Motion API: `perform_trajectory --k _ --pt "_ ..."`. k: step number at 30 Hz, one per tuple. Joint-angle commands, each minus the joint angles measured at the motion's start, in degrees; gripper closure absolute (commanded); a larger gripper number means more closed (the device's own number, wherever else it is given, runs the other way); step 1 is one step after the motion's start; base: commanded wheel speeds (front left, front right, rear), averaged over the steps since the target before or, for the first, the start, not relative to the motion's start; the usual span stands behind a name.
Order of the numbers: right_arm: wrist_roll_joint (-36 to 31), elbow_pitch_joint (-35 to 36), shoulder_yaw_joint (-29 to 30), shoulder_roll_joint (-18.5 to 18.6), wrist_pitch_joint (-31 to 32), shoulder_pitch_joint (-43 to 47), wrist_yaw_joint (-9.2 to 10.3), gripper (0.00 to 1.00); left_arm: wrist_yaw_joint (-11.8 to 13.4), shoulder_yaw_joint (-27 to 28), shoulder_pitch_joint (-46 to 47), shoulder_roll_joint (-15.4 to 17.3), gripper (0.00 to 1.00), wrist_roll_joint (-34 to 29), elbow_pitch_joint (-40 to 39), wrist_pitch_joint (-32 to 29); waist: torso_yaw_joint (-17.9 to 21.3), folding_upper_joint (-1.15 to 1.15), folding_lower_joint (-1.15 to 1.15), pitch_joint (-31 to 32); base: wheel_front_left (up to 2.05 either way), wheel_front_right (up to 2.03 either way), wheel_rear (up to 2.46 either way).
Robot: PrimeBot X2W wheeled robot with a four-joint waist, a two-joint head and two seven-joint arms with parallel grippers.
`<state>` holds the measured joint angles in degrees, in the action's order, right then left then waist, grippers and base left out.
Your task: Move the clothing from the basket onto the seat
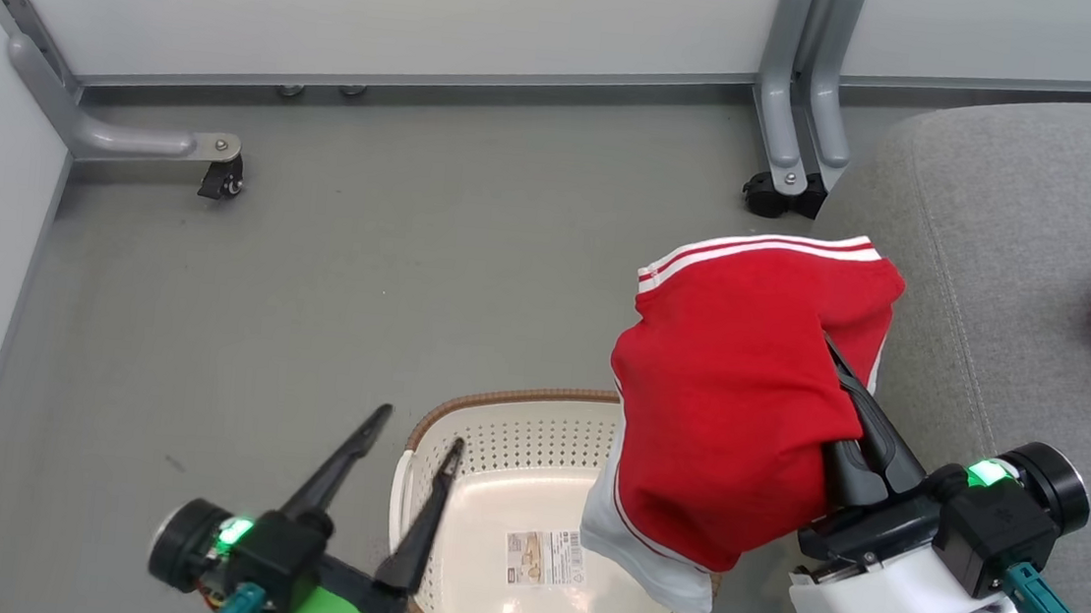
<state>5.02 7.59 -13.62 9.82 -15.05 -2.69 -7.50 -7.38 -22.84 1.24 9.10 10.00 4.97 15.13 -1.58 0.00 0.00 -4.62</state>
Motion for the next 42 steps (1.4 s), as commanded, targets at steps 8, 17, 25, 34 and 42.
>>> perform_trajectory --k 8,17,25,34,42 --pt "0.07 0.46 0.88 -0.07 -0.19 0.88 0.02 1.00 0.92 13.62 -3.84 -4.58 0.00 -1.78 0.36 0.01 -0.60 0.00 0.00 0.03 0.00 0.00 0.00" --pt "0.41 0.22 1.50 0.00 -0.19 1.51 0.02 1.00 1.68 20.65 -6.51 -6.08 0.00 -1.46 1.08 0.01 -1.56 0.00 0.00 1.00 0.00 0.00 0.00" --pt "0.80 -0.13 1.60 0.13 -0.19 2.22 0.02 1.00 2.20 21.50 -8.11 -6.17 0.00 0.54 1.59 0.01 -2.02 0.00 0.00 2.31 0.00 0.00 0.00" --pt "1.82 0.00 2.39 -0.69 -0.19 2.47 0.02 1.00 2.27 20.48 -7.75 -6.17 0.00 0.92 1.44 0.01 -1.66 0.00 0.00 2.26 0.00 0.00 0.00" --pt "1.44 0.28 2.62 -0.98 -0.19 1.53 0.02 1.00 1.51 20.24 -6.77 -6.17 0.00 0.33 1.51 0.01 0.40 0.00 0.00 0.91 0.00 0.00 0.00"
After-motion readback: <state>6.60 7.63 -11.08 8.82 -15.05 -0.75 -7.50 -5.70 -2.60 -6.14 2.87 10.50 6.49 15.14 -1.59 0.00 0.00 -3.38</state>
